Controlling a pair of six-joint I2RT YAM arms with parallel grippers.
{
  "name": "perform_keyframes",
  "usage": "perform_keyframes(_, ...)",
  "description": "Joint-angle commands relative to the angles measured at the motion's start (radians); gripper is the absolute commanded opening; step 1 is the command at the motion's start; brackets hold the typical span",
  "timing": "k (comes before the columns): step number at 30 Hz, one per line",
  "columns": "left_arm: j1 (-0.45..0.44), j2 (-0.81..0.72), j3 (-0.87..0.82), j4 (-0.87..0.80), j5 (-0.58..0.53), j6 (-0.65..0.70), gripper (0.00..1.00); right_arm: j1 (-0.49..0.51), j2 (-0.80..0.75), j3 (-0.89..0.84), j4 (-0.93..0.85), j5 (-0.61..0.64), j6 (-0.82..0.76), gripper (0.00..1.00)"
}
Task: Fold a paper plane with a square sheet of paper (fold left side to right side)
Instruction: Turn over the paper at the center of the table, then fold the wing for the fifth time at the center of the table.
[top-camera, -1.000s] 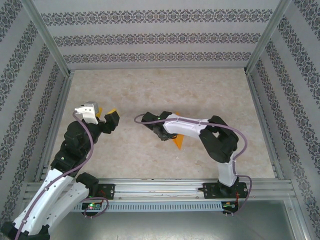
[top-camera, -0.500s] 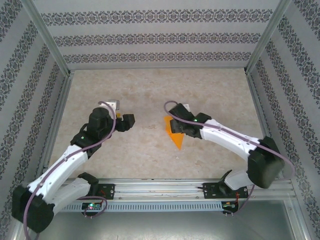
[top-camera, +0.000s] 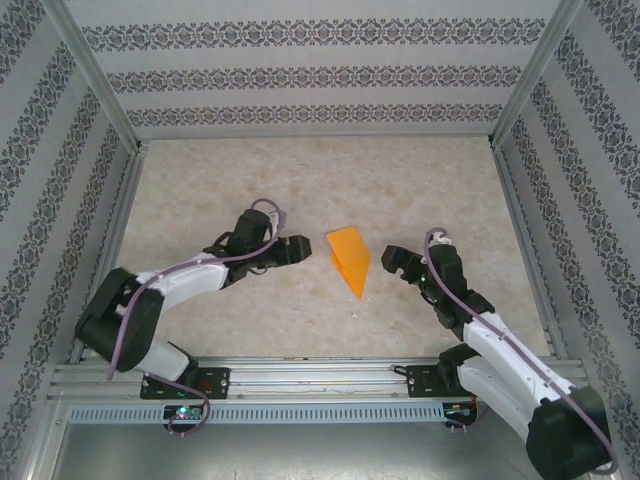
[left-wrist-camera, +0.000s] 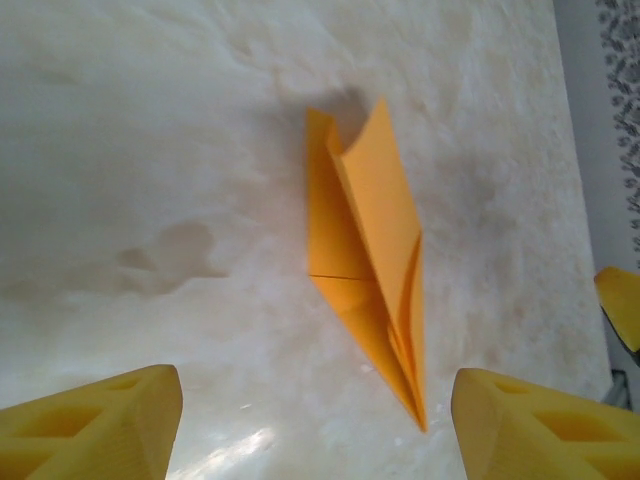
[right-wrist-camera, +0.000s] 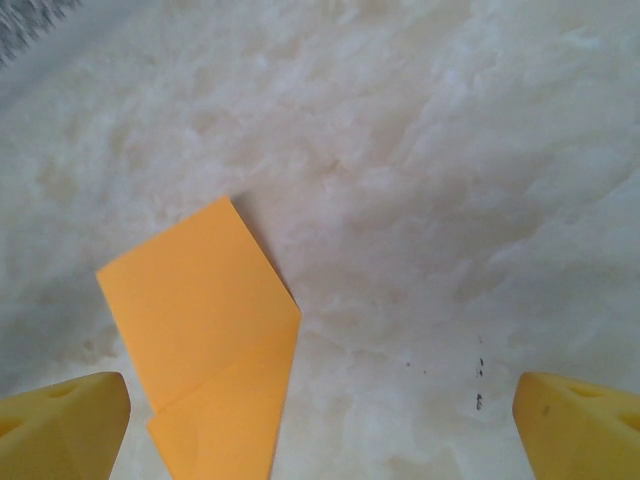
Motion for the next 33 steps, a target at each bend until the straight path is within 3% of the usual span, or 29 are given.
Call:
perform_keyframes(1,-0.036,0.1,0.059,0.195,0.08,-0.117,0.7,-0.064,-0.067,-0.054,0.12,-0.109,0.058,0.98)
perform_keyframes(5,-0.058,0.216,0.126,0.228,0.089,-0.128,0.69,-0.14,-0.09,-0.091,0.12,-0.191,0.091,0.98)
perform_keyframes(12,-0.059,0.377,0.223,0.25,0.099,-0.167,0.64,-0.152,-0.093,-0.102,0.128,-0.211,0.084,0.98)
perform_keyframes(18,-0.061,0.467,0.298,0.259,0.127,-0.188,0.47,-0.153,-0.109,-0.112,0.124,-0.215,0.066,0.97)
perform_keyframes(22,-0.059,0.464,0.293,0.277,0.139,-0.175,0.23,-0.154,-0.103,-0.108,0.111,-0.235,0.043,0.94)
perform_keyframes(28,-0.038,0.391,0.208,0.342,0.173,-0.151,0.01,-0.163,-0.047,-0.062,0.104,-0.353,-0.03,0.93)
perform_keyframes(33,0.009,0.271,0.078,0.417,0.249,-0.114,0.0,-0.173,0.059,0.0,0.108,-0.561,-0.099,0.95)
